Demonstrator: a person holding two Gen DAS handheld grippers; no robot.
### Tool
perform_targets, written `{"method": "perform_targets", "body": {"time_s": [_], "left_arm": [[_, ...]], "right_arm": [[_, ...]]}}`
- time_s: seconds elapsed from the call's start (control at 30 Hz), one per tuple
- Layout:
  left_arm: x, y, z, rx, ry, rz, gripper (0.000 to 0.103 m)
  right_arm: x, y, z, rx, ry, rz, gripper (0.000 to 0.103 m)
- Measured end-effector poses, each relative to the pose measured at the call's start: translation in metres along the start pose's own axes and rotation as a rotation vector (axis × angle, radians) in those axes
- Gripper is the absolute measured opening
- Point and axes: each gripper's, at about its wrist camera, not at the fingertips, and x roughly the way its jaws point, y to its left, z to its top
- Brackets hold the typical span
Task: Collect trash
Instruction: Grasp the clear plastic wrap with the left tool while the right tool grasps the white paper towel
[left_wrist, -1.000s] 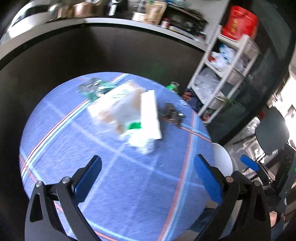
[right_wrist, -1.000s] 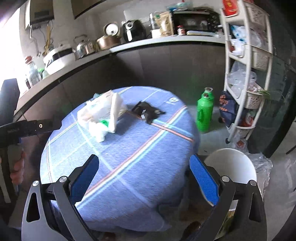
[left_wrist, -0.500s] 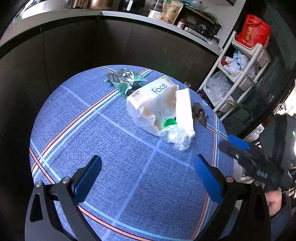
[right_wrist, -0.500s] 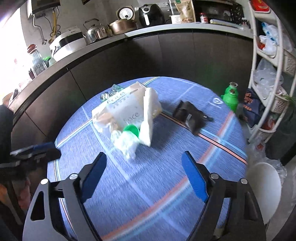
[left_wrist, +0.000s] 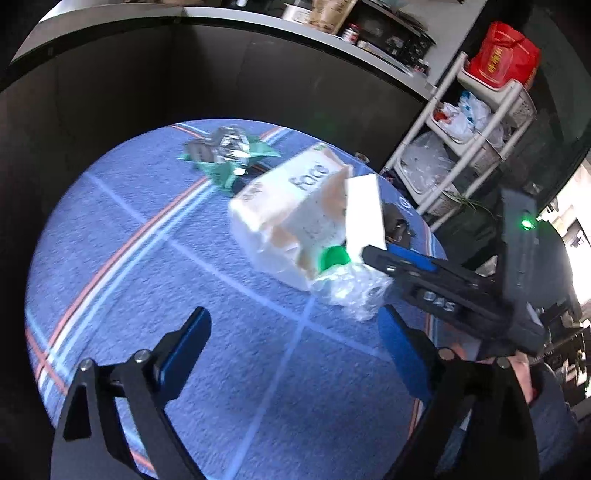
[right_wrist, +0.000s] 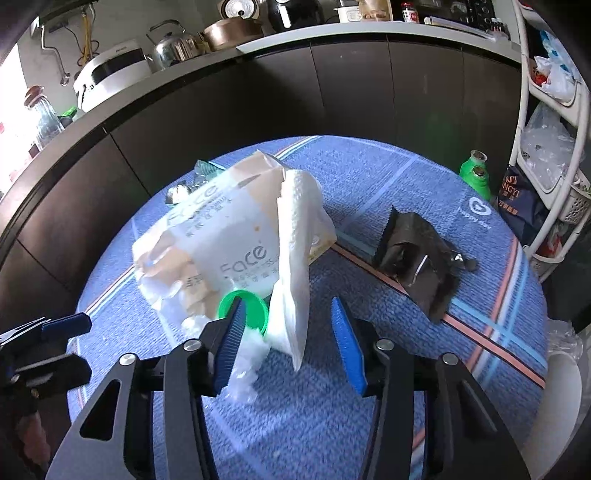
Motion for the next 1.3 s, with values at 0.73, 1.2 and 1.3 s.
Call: {"method": "perform_targets", "body": {"time_s": [0.73,1.2,1.3], "left_arm": [[0.084,-0.043,0.011,0.010,0.127,-0.052,0.027],[0.022,-0.079,0.006,0.074,0.043,-0.073,0.015],[0.008,-0.100,0.007,0.115,0.018,-0.090,0.015]], "right_arm": [[-0.059,-0.041,-0.058,0.081,-0.031,-0.007,0.002],[-0.122,-0.042,-0.067,0.096,-0.144,0.003,0.002],[-0.139,-0.046,-0.072,0.102,-0.173,-0.007,0.002]]}}
